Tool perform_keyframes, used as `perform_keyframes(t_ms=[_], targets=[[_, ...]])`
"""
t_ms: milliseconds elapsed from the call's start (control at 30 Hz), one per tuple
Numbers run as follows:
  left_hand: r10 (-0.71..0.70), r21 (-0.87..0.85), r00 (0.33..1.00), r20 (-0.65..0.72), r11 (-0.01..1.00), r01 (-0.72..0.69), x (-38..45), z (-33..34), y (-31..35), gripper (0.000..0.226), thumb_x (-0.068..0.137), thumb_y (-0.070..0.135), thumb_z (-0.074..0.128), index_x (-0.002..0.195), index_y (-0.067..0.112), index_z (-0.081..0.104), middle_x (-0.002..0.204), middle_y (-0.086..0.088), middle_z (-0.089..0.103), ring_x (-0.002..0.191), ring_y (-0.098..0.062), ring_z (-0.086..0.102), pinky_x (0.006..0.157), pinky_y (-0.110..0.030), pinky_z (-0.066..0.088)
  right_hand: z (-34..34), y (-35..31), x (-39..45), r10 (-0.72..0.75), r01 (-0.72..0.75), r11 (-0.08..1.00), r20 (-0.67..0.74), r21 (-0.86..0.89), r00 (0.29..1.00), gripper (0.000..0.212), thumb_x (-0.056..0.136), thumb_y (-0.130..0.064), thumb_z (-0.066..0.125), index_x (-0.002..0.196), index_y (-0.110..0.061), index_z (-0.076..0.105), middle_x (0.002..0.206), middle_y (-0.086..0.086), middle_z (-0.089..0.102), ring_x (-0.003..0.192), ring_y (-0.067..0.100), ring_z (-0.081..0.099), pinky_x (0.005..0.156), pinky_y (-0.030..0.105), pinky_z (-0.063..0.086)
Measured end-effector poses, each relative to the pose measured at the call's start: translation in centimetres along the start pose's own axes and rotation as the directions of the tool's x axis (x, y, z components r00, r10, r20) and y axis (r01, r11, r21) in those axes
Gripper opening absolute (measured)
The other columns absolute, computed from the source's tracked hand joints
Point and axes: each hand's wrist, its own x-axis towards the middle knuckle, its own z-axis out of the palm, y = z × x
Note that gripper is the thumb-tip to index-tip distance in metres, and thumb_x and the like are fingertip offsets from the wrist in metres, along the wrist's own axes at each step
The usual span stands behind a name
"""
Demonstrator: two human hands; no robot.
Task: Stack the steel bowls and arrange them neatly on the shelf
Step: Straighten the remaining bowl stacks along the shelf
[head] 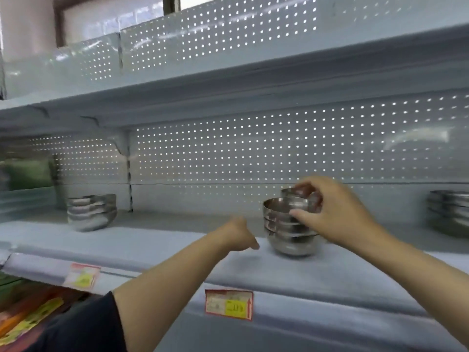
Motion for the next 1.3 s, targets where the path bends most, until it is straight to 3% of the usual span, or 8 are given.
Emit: perform_keyframes(t_ms=[133,267,533,667,900,1100,1200,1300], targets=[[0.170,-0.205,0.981,0.096,0.968,-0.148,1.7,1.0,0.5,0.046,0.086,-0.003,0.058,0.126,0.015,0.043,0.106,-0.002,0.055,0.094,-0.014,0.054,0.076,-0.017,0.043,-1.1,2.5,0.0,0.400,-0.408,0.899,0.077,0.158,0.913,0.071,0.072,-0.041,0.077,0.131,-0.018,0.045,0.120,-0.003,0.052,0.104,0.014,0.052,0.089,0.030,0.042],[0.287,-0.291,0.954,0.080,0.923,-0.254,1.9,1.8,1.2,0.049,0.082,-0.011,0.058,0.074,0.032,0.035,0.074,0.015,0.041,0.063,0.004,0.042,0.046,0.002,0.039,-0.3,2.5,-0.1,0.415,-0.477,0.809,0.241,0.344,0.877,0.030,0.078,-0.025,0.076,0.090,-0.032,0.049,0.084,-0.023,0.052,0.077,-0.009,0.049,0.076,0.019,0.038],[0.337,-0.416,0.922,0.190,0.879,-0.235,1.9,1.6,0.4,0.030,0.083,-0.017,0.051,0.091,0.011,0.047,0.071,0.004,0.042,0.060,-0.002,0.040,0.040,-0.003,0.038,0.6,2.6,-0.1,0.452,-0.500,0.701,0.225,0.508,0.863,0.031,0.074,-0.019,0.079,0.079,-0.031,0.051,0.086,-0.017,0.060,0.081,-0.001,0.056,0.083,0.027,0.043],[0.295,-0.427,0.935,0.197,0.885,-0.189,2.2,2.0,0.3,0.031,0.078,-0.012,0.064,0.089,0.012,0.048,0.073,0.004,0.044,0.062,-0.004,0.042,0.042,-0.004,0.040,1.9,3.3,-0.7,0.497,-0.624,0.575,0.379,0.530,0.780,0.026,0.072,-0.013,0.080,0.093,-0.014,0.065,0.084,-0.001,0.069,0.080,0.015,0.060,0.080,0.030,0.045],[0.394,-0.439,0.916,0.077,0.838,-0.324,1.3,2.8,4.3,0.045,0.071,-0.011,0.071,0.104,0.013,0.054,0.073,0.008,0.051,0.066,-0.003,0.046,0.052,-0.008,0.043,-2.2,4.1,-1.9,0.497,-0.542,0.639,0.245,0.546,0.833,0.031,0.072,-0.017,0.080,0.100,-0.016,0.067,0.099,0.000,0.072,0.091,0.012,0.063,0.081,0.028,0.048],[0.491,-0.393,0.857,0.160,0.827,-0.401,-1.5,8.3,14.7,0.052,0.071,-0.004,0.075,0.116,0.012,0.054,0.088,0.008,0.058,0.087,-0.011,0.054,0.074,-0.019,0.045,-12.0,9.8,-7.1,0.552,-0.546,0.673,0.153,0.498,0.819,0.034,0.072,-0.020,0.080,0.103,-0.016,0.068,0.098,-0.005,0.070,0.096,0.011,0.062,0.080,0.027,0.050],[0.538,-0.410,0.823,0.184,0.803,-0.433,-3.7,13.4,21.8,0.045,0.074,-0.006,0.071,0.108,0.018,0.054,0.083,0.009,0.056,0.082,-0.008,0.052,0.068,-0.017,0.043,-18.4,14.9,-10.6,0.599,-0.573,0.668,0.113,0.475,0.793,0.039,0.069,-0.020,0.082,0.105,-0.015,0.066,0.100,0.000,0.072,0.100,0.016,0.064,0.092,0.034,0.051],[0.565,-0.446,0.789,0.242,0.787,-0.426,-5.3,19.8,29.4,0.054,0.073,-0.005,0.073,0.120,0.012,0.056,0.106,0.000,0.062,0.101,-0.016,0.055,0.086,-0.024,0.042,-25.5,20.7,-14.5,0.638,-0.592,0.669,0.063,0.449,0.768,0.035,0.069,-0.020,0.082,0.101,-0.014,0.069,0.101,0.003,0.072,0.101,0.018,0.064,0.089,0.033,0.051]])
